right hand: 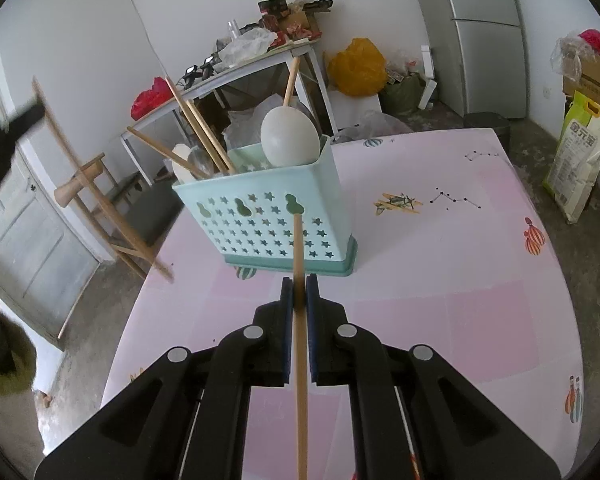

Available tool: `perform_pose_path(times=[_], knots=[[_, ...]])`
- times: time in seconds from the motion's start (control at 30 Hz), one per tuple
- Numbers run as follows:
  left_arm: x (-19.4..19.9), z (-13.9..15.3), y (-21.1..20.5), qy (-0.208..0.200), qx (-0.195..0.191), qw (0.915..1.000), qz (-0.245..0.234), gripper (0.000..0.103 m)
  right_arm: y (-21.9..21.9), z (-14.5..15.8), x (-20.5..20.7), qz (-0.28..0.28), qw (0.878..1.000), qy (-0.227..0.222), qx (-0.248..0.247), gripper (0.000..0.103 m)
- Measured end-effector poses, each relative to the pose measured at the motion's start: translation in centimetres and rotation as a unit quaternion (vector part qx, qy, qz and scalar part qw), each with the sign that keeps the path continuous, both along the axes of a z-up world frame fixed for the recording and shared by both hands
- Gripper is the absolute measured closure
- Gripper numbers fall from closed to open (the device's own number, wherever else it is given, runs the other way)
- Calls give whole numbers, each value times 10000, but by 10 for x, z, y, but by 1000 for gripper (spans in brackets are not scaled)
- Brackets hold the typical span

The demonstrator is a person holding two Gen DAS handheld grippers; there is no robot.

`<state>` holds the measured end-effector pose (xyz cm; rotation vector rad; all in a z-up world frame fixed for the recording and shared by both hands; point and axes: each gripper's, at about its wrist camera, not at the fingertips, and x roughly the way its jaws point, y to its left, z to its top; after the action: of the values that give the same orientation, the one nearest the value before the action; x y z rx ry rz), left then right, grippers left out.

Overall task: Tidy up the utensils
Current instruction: 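Lower the left tool's chopstick into the holder while the right tool carries its chopstick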

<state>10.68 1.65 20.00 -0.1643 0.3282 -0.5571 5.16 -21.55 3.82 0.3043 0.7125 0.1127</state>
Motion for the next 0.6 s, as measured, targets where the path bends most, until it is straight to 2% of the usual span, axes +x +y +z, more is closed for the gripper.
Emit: perform_pose_path(times=[0.13, 0.27, 0.43, 0.6], knots=[[18, 21, -23, -238, -176, 9995, -85, 99, 0, 1, 0, 9, 10000, -33, 24, 96], [33, 25, -54, -564, 52, 9984, 51, 99, -1, 0, 1, 10, 10000, -36, 73, 96], [58, 4, -87, -685, 440, 9965, 162, 99, -3, -4, 4, 35, 9999, 15, 107, 96], [77, -26, -101, -538, 692, 9960, 195, 99, -5, -7, 7, 35, 9999, 65, 136, 96]])
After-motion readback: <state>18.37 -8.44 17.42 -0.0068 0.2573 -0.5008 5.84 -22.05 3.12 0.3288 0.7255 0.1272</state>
